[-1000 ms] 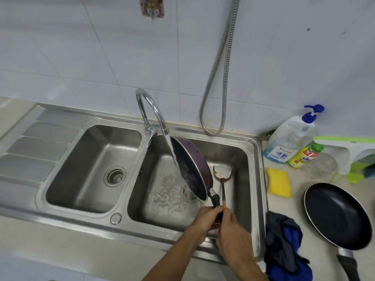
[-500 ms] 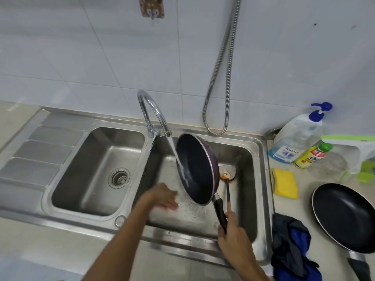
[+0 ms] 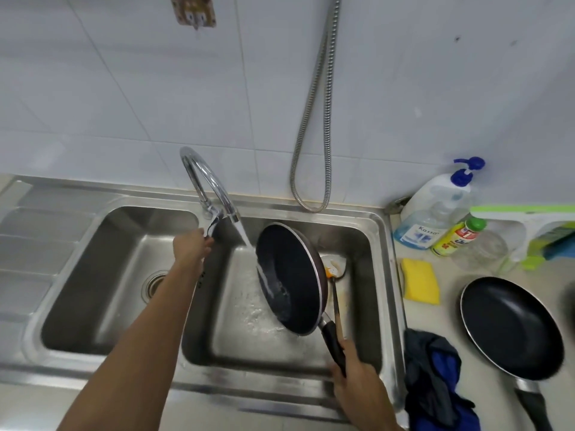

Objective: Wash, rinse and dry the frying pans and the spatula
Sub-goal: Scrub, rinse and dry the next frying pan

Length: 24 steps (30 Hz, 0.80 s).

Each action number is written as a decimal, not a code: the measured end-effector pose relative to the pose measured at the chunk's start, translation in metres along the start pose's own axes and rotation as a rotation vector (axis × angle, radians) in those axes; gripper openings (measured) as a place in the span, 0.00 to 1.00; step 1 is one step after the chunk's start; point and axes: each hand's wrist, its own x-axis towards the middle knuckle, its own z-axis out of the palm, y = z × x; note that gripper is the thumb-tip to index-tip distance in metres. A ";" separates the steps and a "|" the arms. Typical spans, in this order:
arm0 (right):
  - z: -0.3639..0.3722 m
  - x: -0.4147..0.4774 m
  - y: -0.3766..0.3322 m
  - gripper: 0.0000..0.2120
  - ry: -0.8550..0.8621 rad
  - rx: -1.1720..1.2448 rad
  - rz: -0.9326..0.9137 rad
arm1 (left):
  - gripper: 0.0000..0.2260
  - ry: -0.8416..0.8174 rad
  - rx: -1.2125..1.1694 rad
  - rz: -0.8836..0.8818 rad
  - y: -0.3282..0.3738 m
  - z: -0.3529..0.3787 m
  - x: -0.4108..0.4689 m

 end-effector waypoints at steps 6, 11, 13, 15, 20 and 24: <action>-0.006 0.000 0.000 0.20 0.060 -0.090 -0.018 | 0.10 -0.079 -0.004 0.241 0.044 0.029 -0.008; -0.011 -0.004 -0.006 0.18 0.074 -0.112 -0.040 | 0.20 -0.148 0.137 0.295 0.053 0.031 -0.008; -0.013 -0.005 -0.008 0.18 0.075 -0.113 -0.039 | 0.20 -0.196 0.119 0.272 0.045 0.023 -0.010; -0.012 -0.004 -0.010 0.19 0.078 -0.102 -0.034 | 0.21 -0.207 0.174 0.226 0.024 0.014 -0.014; -0.007 -0.002 -0.016 0.23 0.093 -0.069 -0.044 | 0.14 -0.301 0.399 0.147 -0.071 0.013 -0.067; -0.005 -0.002 -0.022 0.21 0.087 0.018 -0.055 | 0.10 -0.343 0.467 0.059 -0.140 0.023 -0.131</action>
